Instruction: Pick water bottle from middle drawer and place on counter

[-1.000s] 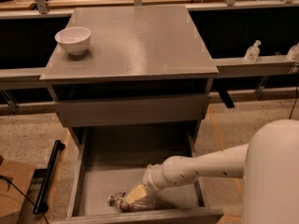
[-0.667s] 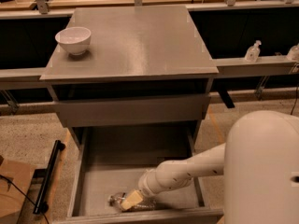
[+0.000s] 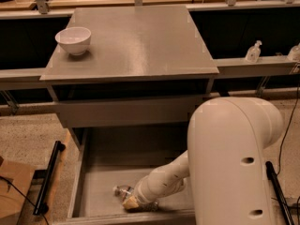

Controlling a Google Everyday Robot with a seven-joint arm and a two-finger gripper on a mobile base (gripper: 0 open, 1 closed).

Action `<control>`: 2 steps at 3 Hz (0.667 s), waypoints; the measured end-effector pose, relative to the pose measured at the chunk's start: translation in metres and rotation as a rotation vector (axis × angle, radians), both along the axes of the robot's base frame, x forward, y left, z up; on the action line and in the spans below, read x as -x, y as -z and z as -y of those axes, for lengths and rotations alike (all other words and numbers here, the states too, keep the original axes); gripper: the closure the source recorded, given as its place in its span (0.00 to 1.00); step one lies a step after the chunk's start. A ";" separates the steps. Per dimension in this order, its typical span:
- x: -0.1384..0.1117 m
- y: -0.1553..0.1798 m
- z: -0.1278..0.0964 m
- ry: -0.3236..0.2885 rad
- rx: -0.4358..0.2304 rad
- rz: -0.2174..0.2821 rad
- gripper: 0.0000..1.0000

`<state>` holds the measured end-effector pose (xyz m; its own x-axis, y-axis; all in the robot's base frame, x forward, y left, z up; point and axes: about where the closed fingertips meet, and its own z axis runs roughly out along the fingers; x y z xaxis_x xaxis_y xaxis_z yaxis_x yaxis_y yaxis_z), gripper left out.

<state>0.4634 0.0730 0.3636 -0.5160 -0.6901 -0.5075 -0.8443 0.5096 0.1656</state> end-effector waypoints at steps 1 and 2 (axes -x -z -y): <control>-0.005 -0.005 0.001 0.020 0.002 0.018 0.64; -0.011 -0.014 -0.014 0.013 -0.072 0.011 0.88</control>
Offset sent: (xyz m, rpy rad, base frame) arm 0.0536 -0.0486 0.0506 0.2551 0.0178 -0.2143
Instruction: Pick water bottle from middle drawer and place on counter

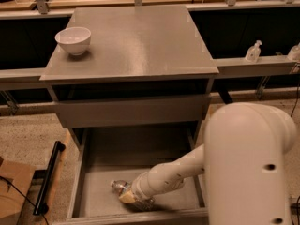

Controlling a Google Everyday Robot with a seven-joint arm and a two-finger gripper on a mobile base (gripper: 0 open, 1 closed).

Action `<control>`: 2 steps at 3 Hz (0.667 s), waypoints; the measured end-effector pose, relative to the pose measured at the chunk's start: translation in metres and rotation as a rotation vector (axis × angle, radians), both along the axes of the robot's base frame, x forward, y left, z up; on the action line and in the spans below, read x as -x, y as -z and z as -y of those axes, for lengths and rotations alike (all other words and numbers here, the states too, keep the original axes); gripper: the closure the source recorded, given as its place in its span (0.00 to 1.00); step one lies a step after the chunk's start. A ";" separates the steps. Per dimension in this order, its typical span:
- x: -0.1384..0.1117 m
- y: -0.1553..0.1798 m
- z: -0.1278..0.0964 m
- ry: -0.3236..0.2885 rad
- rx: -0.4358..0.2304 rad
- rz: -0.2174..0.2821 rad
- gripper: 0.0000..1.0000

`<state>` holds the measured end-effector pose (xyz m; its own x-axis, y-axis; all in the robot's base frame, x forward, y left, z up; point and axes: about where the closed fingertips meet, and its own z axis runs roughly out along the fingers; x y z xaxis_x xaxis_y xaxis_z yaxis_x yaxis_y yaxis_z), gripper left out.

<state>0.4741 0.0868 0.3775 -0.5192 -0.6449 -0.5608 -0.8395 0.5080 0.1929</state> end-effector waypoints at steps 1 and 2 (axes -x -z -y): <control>-0.012 -0.015 -0.027 -0.082 -0.131 0.016 1.00; -0.040 -0.051 -0.040 -0.103 -0.321 0.049 1.00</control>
Offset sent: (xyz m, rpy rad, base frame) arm 0.1453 -0.1929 0.2075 0.7118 -0.0805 -0.1168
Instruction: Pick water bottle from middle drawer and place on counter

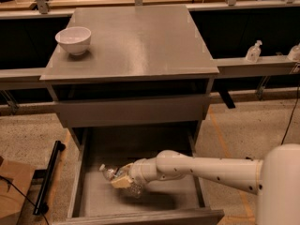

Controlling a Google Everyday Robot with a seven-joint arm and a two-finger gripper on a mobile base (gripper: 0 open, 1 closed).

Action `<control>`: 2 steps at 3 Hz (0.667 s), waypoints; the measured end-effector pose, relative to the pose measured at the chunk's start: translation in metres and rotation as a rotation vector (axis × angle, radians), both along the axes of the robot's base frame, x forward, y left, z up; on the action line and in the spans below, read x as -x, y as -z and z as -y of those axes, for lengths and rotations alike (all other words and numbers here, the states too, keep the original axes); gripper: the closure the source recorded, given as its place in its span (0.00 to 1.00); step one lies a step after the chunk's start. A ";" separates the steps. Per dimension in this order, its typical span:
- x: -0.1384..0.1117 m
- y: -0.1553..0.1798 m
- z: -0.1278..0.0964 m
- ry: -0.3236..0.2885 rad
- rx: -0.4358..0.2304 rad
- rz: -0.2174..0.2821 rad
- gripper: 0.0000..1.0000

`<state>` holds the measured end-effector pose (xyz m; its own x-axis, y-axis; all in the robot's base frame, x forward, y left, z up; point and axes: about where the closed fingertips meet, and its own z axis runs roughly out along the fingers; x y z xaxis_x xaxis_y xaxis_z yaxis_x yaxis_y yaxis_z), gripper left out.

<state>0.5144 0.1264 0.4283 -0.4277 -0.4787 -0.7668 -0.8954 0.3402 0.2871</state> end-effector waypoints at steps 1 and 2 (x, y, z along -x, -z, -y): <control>-0.061 -0.085 0.053 0.090 -0.154 0.071 1.00; -0.089 -0.152 0.144 0.154 -0.165 0.085 1.00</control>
Offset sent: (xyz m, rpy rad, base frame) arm 0.0904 -0.2459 0.2307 0.1495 -0.0281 -0.1272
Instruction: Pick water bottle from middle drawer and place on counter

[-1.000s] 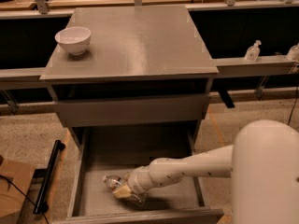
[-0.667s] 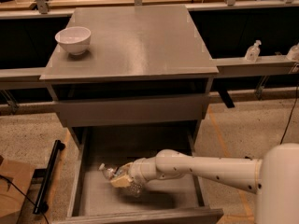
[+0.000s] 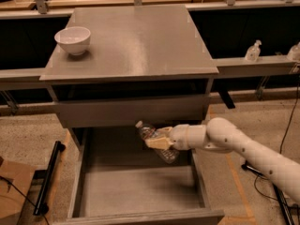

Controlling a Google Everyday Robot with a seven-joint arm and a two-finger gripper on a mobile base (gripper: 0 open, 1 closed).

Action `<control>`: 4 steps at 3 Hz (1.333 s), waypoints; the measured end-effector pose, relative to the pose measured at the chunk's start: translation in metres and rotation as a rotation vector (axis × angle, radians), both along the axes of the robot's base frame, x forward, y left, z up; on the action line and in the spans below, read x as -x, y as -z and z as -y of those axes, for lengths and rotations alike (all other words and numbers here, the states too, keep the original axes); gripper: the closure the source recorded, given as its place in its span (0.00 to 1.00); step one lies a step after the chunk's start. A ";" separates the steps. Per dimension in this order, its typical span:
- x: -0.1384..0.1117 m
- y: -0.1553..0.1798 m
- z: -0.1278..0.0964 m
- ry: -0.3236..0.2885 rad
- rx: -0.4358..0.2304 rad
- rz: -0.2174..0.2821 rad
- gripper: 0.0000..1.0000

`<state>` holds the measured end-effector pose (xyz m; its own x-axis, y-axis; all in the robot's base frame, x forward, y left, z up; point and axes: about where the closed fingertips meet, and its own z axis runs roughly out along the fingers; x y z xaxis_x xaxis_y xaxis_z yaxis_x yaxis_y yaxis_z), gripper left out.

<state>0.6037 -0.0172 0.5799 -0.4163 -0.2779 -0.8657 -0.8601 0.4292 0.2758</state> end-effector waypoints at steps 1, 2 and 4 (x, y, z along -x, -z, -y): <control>0.013 -0.005 -0.002 -0.071 0.004 -0.028 1.00; 0.011 -0.006 0.004 -0.085 0.023 -0.046 1.00; 0.030 -0.124 0.062 -0.084 0.097 0.056 1.00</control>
Offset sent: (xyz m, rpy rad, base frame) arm -0.0077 -0.0154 0.0077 -0.0487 0.0640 0.0923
